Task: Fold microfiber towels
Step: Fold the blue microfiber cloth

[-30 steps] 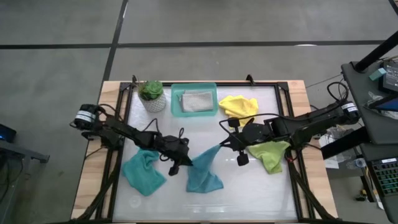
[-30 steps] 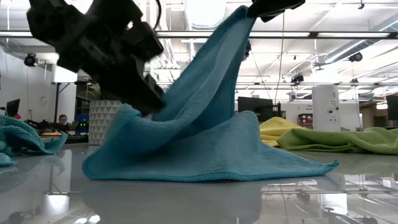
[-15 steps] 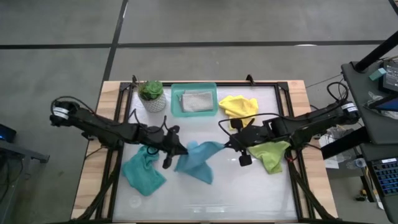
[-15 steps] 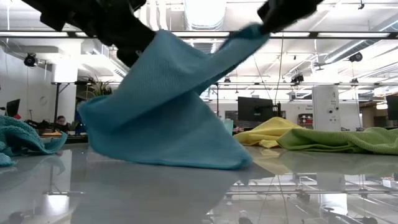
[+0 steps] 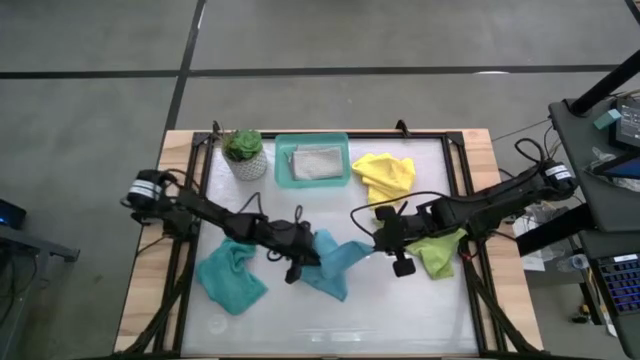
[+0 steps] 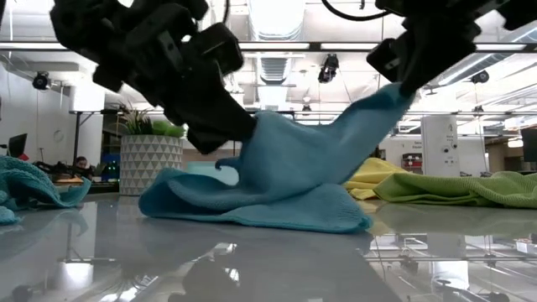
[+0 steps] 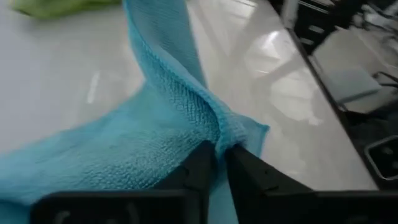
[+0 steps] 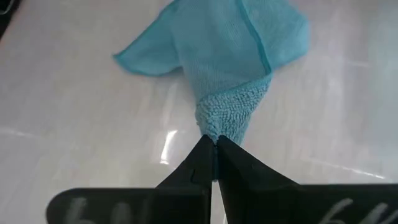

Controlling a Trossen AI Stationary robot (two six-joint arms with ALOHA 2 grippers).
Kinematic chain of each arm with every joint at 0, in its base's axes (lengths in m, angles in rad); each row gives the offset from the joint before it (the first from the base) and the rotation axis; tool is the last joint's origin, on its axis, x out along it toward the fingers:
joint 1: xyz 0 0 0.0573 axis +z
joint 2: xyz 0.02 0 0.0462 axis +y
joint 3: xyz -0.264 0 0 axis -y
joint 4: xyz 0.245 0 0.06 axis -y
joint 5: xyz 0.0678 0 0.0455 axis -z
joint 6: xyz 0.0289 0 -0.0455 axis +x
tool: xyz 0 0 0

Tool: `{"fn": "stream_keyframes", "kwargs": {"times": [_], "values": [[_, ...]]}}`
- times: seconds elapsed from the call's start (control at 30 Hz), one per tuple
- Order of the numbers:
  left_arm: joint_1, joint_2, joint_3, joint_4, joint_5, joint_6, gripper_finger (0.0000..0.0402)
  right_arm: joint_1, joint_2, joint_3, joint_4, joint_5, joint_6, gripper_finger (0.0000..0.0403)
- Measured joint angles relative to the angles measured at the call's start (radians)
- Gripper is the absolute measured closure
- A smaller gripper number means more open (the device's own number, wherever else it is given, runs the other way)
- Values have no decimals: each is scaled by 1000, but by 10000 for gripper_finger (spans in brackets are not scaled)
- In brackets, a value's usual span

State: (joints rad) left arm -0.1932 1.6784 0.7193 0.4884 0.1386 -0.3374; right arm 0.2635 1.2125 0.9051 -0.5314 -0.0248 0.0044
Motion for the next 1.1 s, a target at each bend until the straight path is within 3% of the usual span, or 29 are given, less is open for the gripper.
{"fn": "stream_keyframes", "kwargs": {"times": [0.13,0.33,0.5,0.73,1.1], "values": [[0,21,33,0,63,3,310,12,0,-16,-4,-6,12,394],[2,-46,28,-79,58,106,233,16,-1,-29,-4,-5,29,394],[2,-128,28,-249,-105,257,194,16,-1,-31,0,-2,25,394],[2,-160,14,-347,-174,499,180,16,-1,-31,27,-2,23,394],[-5,-102,13,-261,-201,509,181,15,-1,-32,43,-2,22,394]]}}
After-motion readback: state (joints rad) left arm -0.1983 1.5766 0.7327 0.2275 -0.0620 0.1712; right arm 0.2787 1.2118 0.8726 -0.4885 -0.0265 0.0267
